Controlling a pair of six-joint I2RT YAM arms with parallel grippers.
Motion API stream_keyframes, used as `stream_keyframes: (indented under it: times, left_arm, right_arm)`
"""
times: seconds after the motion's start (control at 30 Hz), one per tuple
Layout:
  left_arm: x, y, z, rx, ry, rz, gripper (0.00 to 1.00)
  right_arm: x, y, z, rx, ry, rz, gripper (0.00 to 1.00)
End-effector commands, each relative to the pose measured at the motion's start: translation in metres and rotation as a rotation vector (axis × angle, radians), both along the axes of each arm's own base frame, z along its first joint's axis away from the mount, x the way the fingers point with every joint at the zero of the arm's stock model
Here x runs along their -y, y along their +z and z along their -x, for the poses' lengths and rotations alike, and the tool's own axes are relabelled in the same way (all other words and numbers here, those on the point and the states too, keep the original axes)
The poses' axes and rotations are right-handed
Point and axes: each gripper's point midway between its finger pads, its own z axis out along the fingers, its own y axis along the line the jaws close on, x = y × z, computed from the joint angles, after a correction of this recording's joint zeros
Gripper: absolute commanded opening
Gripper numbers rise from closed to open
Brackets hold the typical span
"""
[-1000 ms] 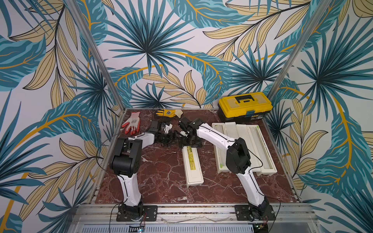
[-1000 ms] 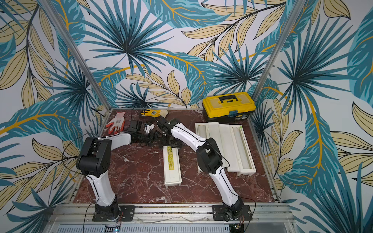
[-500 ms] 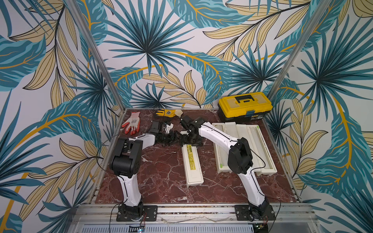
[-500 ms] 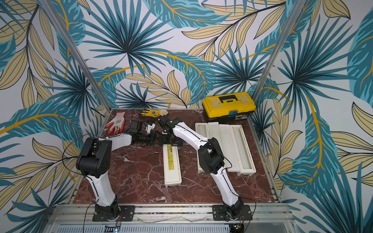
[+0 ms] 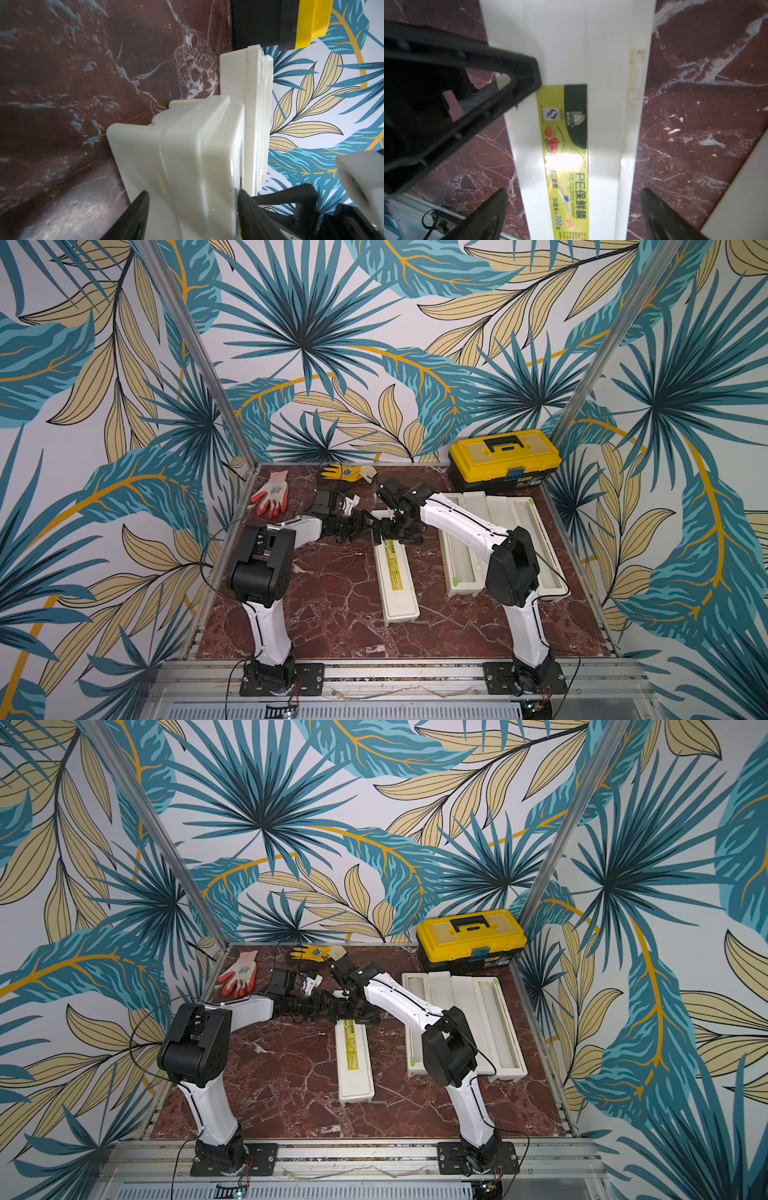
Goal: Put plastic wrap rolls into dispensers
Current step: Close the lid on the plastic wrap cutting box.
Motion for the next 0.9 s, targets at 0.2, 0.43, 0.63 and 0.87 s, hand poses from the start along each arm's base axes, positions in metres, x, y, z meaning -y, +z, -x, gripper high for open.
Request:
stream_keyframes:
  times: [0.2,0.43,0.63,0.87]
  left_arm:
    - [-0.023,-0.087,0.043,-0.262,0.061,-0.208,0.65]
    - [-0.023,-0.111,0.058,-0.330,0.058,-0.238,0.52]
    - [-0.023,-0.120,0.074,-0.368,0.038,-0.237,0.50]
    - [-0.013,-0.108,0.107,-0.398,-0.026,-0.229,0.73]
  right_arm:
    - [-0.009,-0.039,0.019,-0.086,0.001,0.012,0.86]
    - [-0.013,-0.049,0.016,-0.087,-0.005,0.012,0.78]
    - [-0.022,-0.049,0.013,-0.103,-0.009,-0.007,0.75]
    - [-0.018,-0.058,0.011,-0.105,-0.060,0.016,0.72]
